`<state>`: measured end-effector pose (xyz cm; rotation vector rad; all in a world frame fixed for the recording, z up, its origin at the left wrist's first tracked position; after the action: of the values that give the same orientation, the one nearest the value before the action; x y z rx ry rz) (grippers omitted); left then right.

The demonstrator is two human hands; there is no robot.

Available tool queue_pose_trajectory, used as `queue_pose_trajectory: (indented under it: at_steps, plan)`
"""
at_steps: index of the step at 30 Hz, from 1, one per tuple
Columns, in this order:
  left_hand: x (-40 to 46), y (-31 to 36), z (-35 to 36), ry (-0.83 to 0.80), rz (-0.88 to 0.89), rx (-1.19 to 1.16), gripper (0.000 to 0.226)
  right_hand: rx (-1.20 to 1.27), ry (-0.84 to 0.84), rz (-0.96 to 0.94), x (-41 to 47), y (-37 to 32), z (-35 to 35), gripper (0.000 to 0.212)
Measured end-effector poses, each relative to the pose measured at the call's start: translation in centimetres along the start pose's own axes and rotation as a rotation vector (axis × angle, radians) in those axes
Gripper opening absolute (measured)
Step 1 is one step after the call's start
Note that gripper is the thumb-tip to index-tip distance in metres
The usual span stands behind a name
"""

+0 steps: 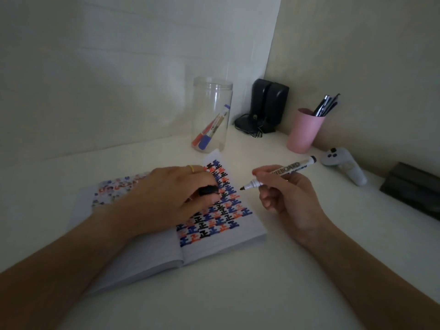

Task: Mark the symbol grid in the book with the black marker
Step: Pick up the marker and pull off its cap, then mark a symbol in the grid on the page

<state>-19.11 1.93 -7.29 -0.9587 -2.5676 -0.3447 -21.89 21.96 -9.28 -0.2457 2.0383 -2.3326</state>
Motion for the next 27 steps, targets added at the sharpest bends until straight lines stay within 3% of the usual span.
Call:
queue_pose_trajectory:
  at_steps: [5,11,27]
  plan:
    - [-0.2,-0.6,1.6,-0.125,0.008,-0.089,0.033,-0.213,-0.110,0.001,-2.1,-1.1,1.5,0.008]
    - [-0.4,-1.0,2.4,-0.135,-0.011,-0.152,0.033,-0.414,0.000,-0.044,-3.6,0.2,0.3,0.008]
    - [-0.1,-1.0,2.4,-0.145,-0.009,-0.159,0.036,-0.456,-0.051,-0.116,-3.9,0.3,0.6,0.010]
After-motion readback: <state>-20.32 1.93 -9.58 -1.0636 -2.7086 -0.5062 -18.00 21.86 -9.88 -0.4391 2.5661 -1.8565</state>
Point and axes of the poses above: each hand's wrist, its own x-axis towards the middle knuckle, its own z-axis out of the palm, y = z × x, the point moved 7 cm from there along x, towards the middle knuckle, and after that the axes turned 3 degrees about z, right-handed, at the moved point
